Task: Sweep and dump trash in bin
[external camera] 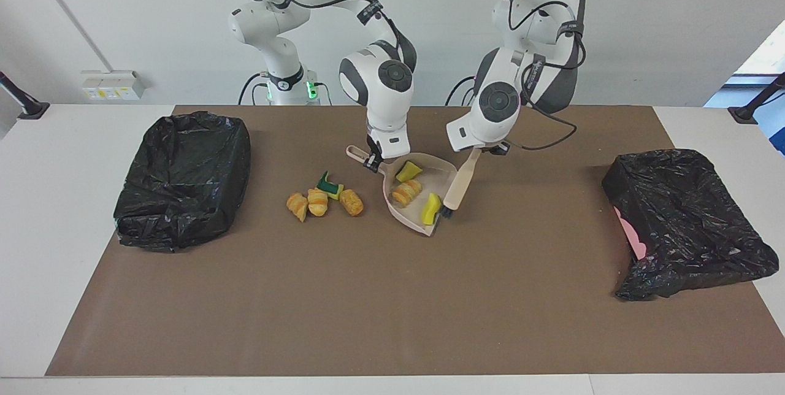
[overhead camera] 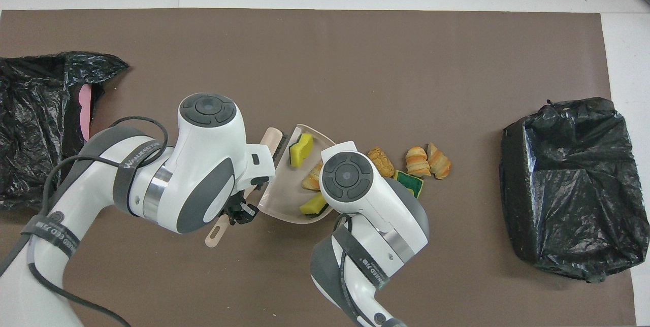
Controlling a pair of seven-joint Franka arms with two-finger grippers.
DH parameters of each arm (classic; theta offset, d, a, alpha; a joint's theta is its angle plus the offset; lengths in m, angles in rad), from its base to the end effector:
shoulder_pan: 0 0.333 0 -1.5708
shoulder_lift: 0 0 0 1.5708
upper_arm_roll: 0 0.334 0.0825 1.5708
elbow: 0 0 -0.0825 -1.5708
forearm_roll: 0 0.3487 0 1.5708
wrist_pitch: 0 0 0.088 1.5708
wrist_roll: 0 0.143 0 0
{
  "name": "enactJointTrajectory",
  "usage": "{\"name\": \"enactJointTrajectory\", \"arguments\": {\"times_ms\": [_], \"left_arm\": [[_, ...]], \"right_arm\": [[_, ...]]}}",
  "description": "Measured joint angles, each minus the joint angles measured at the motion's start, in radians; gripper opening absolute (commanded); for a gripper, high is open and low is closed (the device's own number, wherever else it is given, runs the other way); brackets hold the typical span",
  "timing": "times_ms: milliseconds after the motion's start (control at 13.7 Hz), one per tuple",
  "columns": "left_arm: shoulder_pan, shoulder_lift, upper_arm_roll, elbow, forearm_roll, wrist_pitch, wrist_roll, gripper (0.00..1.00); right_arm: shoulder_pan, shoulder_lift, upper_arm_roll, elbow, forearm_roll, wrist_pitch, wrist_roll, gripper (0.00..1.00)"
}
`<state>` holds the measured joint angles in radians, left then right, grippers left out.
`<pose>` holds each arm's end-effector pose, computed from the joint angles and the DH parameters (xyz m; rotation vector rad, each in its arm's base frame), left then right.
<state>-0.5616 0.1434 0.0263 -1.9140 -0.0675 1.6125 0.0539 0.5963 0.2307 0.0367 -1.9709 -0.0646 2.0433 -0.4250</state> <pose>0.4201 -0.2605 0.3950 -2.8972 0.8497 0.6857 0.4483 0.3211 0.3453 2.6239 1.5937 -0.2343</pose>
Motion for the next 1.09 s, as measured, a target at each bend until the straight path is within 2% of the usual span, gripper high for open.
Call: {"name": "enactJointTrajectory", "arguments": {"times_ms": [291, 655, 1092], "left_arm": [[-0.071, -0.004, -0.001, -0.005, -0.040, 0.017, -0.137, 0.00], [-0.063, -0.006, 0.028, -0.005, -0.028, 0.021, -0.214, 0.00], [-0.062, -0.039, 0.020, -0.022, -0.025, 0.024, -0.592, 0.00]], "right_arm": [[0.000, 0.000, 0.000, 0.000, 0.000, 0.000, 0.001, 0.00], [0.000, 0.000, 0.000, 0.000, 0.000, 0.000, 0.001, 0.00], [0.000, -0.003, 0.000, 0.001, 0.000, -0.008, 0.009, 0.00]]}}
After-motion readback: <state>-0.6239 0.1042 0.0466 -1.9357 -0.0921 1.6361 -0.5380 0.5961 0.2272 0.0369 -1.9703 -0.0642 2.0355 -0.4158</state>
